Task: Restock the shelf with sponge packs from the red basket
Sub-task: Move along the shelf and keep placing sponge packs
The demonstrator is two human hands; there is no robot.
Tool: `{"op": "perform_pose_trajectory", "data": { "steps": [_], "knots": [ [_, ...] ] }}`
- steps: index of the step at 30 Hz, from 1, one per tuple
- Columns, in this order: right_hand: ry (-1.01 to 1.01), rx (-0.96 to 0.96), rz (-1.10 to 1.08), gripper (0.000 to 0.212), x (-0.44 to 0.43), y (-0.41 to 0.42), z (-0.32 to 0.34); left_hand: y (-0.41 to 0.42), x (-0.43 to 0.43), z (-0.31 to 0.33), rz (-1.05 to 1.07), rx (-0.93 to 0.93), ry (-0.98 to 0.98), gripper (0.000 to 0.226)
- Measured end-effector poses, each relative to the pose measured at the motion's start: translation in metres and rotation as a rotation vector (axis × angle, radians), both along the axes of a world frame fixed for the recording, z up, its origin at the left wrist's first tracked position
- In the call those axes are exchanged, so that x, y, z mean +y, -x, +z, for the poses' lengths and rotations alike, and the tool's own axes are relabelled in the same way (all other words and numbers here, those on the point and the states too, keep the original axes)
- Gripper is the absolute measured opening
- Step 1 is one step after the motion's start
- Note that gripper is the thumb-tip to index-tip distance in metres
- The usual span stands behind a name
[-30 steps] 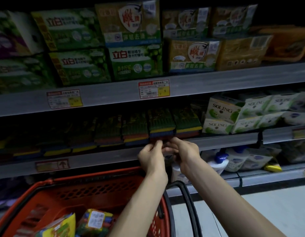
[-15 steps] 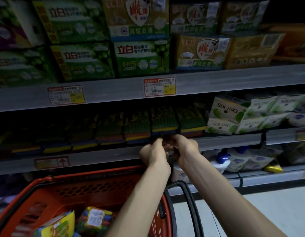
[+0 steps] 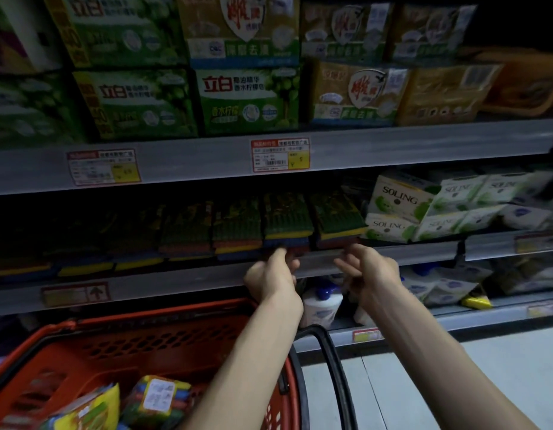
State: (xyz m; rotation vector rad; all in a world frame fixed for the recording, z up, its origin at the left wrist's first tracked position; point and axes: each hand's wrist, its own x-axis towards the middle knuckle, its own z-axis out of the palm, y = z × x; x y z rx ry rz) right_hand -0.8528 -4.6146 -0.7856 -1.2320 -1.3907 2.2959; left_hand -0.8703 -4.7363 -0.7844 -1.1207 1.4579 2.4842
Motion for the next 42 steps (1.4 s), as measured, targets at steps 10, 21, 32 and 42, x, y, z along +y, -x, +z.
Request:
{"op": "perform_pose_trajectory", "data": {
  "steps": [10,21,32,42],
  "knots": [
    [0.052,0.017,0.064,0.010,0.012,0.010,-0.004,0.001,0.004,-0.008,0.022,-0.003,0.019,0.022],
    [-0.120,-0.029,0.019,0.009,-0.001,0.017,-0.004,0.002,0.006,-0.012,0.039,0.011,0.009,0.027],
    [-0.234,-0.104,0.050,0.020,0.000,0.023,-0.011,0.003,0.001,-0.011,-0.002,0.007,0.064,0.024],
    [-0.233,-0.090,0.060,0.022,0.004,0.024,-0.018,0.002,-0.002,-0.010,-0.024,0.003,0.068,0.024]
  ]
}}
